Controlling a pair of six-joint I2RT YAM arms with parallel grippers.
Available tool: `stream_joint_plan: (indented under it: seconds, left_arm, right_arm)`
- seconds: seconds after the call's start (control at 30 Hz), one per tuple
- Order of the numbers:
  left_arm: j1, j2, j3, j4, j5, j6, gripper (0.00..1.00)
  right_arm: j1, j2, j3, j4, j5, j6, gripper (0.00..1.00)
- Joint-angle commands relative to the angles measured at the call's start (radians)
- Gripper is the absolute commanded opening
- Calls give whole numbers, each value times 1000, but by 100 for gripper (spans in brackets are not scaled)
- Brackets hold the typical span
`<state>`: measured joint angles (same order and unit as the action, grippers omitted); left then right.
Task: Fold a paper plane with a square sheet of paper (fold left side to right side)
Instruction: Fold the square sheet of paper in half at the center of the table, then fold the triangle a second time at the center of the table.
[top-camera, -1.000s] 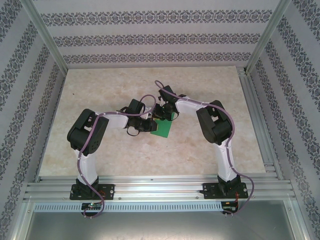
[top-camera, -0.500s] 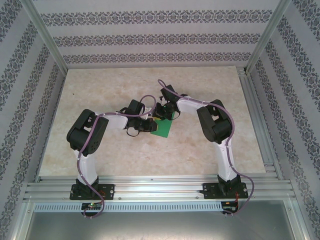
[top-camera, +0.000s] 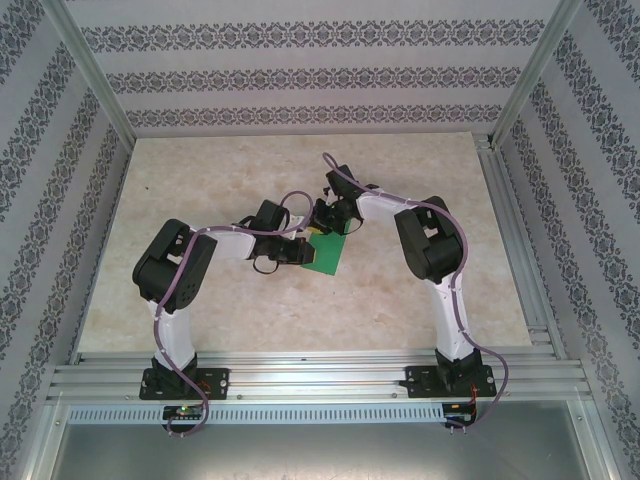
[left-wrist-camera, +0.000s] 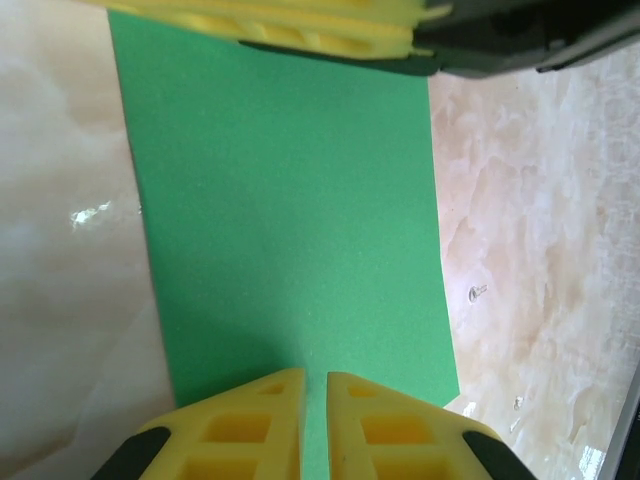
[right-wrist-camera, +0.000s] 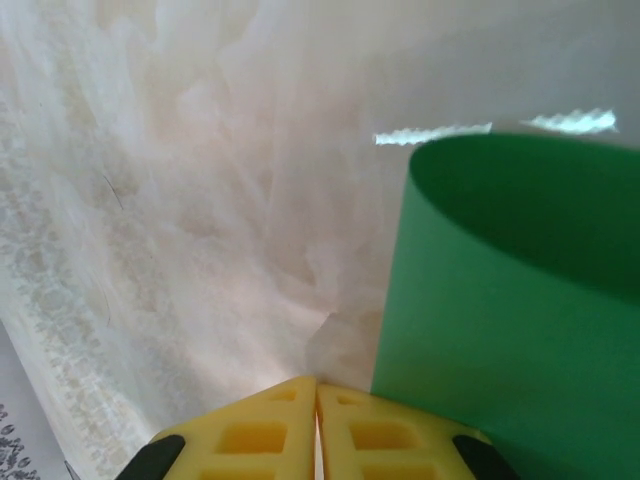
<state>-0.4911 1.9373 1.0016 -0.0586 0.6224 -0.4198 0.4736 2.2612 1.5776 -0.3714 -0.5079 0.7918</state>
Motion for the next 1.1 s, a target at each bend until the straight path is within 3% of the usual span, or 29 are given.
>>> stream_joint_plan:
  seconds: [0.0, 0.53, 0.73, 0.97, 1.07]
  left_arm:
    - [-16, 61, -77, -206, -84, 42, 15]
    - [-16, 42, -90, -214, -94, 41, 15]
    - [-16, 4, -83, -205, -71, 29, 16]
    - [-14, -141, 5, -240, -19, -3, 20]
    - [-15, -222, 38, -260, -46, -28, 31]
  right_arm:
    - [-99, 65, 64, 207, 304, 7, 10]
    - [-129, 129, 259, 24, 382, -126, 10]
    - [-139, 14, 244, 13, 330, -190, 16]
    - [-164, -315, -58, 16, 270, -310, 36]
    - [-165, -444, -222, 34, 210, -324, 42]
